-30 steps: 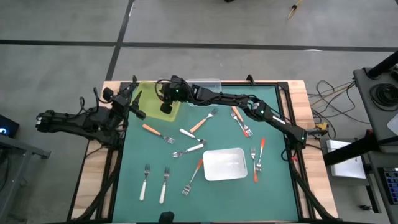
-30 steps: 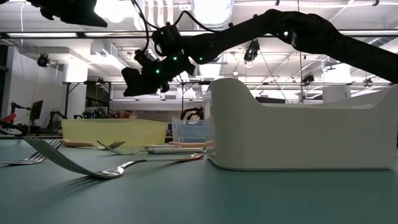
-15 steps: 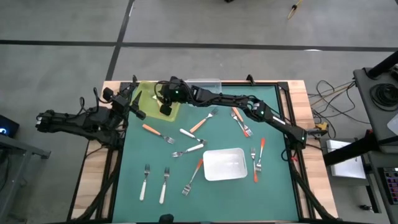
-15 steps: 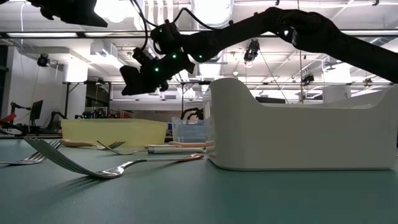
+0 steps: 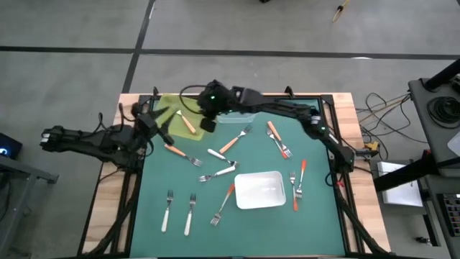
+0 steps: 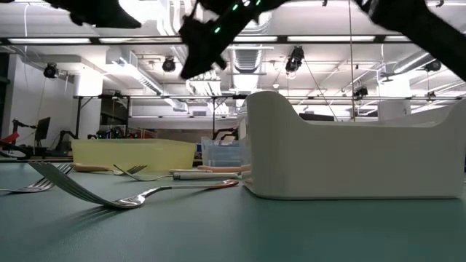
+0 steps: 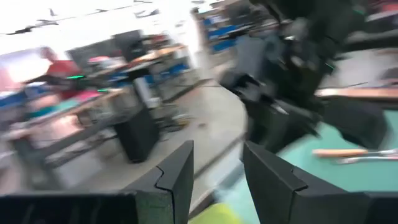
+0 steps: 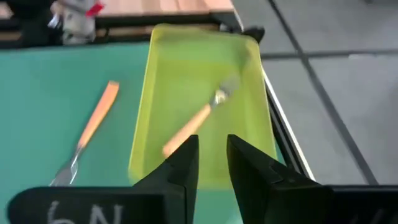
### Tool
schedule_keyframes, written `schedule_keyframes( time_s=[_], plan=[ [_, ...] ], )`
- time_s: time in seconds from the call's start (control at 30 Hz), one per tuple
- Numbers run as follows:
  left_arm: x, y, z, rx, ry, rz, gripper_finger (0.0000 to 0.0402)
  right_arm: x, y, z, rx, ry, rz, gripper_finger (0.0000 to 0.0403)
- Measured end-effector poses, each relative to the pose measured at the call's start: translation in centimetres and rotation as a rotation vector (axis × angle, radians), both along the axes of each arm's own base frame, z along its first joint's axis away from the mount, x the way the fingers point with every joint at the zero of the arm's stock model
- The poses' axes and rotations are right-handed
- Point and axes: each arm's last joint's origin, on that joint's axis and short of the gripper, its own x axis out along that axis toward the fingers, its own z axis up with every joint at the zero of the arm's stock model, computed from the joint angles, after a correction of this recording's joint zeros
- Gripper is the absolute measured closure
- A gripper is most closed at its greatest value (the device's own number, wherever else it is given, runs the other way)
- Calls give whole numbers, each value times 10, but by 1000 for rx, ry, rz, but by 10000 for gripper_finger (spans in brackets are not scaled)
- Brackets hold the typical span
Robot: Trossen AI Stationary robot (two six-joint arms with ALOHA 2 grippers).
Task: Sort silverware by color (type)
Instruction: Put the light orange into the yellow bin
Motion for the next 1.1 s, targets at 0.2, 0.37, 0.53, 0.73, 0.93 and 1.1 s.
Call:
schedule_keyframes(
  time_s=[0.2, 0.37, 0.53, 0.73, 0.93, 1.1],
  plan=[
    [18, -4, 10, -48, 16, -72, 308, -50, 21, 23, 0, -9, 13, 374],
    [37, -5, 25, -51, 50, -79, 345, -91, 40, 24, -27, -112, 34, 388],
    [58, 3, 41, -40, 166, -85, 390, -124, 47, 10, -55, -170, 39, 392],
    [82, 30, 49, -125, 357, -47, 399, -159, 56, -3, -91, -230, 52, 392],
    [100, 68, 37, -278, 611, -55, 401, -191, 61, -17, -116, -270, 52, 392],
    [103, 96, 15, -369, 849, 3, 401, -213, 59, -28, -199, -287, 63, 392]
  ],
)
